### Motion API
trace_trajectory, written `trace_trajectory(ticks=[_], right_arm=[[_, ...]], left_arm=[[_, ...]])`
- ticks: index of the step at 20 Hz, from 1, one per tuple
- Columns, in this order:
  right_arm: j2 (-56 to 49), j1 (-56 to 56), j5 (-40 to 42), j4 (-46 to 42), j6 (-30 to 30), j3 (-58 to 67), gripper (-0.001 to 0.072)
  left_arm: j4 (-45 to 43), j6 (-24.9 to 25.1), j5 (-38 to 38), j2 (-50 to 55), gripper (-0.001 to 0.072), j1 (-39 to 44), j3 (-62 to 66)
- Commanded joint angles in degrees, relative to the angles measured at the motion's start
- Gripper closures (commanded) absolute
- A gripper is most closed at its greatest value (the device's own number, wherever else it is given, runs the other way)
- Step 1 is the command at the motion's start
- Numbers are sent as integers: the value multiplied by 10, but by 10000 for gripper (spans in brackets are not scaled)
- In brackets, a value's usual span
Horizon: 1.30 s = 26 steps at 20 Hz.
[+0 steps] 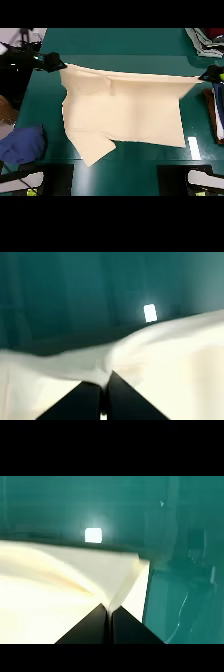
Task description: Fold the shirts.
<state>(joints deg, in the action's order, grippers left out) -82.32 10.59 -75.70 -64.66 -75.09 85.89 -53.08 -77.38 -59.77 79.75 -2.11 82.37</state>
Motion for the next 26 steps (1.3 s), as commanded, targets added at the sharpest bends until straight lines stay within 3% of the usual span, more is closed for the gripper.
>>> trace_trajectory(ticks=[1,4,7,12,15,20,23,24,25,26], right_arm=[[-110,-26,59,1,-9,48,698],[-162,-46,90,1,-23,127,698],[-178,-61,92,-1,-22,169,698],[-177,-73,-3,-61,-23,165,699],[-149,-79,-3,-87,-28,92,699],[-101,-95,67,-88,-29,-60,698],[-94,-103,82,-83,-30,-94,697],[-94,-105,76,-84,-31,-95,692],[-94,-107,70,-84,-31,-92,611],[-94,-107,58,-84,-31,-83,411]], left_arm=[[7,24,123,89,681,-1,7],[12,74,127,134,681,-1,60],[-15,75,118,141,681,-1,80],[-114,74,-48,139,681,-1,81],[-137,70,-95,139,682,-1,44],[-139,62,-86,139,681,-1,-30],[-139,19,-88,139,670,-1,-36],[-139,7,-91,139,411,-1,-36],[-140,2,-95,139,164,-1,-36],[-141,-5,-104,139,179,-1,-36]])
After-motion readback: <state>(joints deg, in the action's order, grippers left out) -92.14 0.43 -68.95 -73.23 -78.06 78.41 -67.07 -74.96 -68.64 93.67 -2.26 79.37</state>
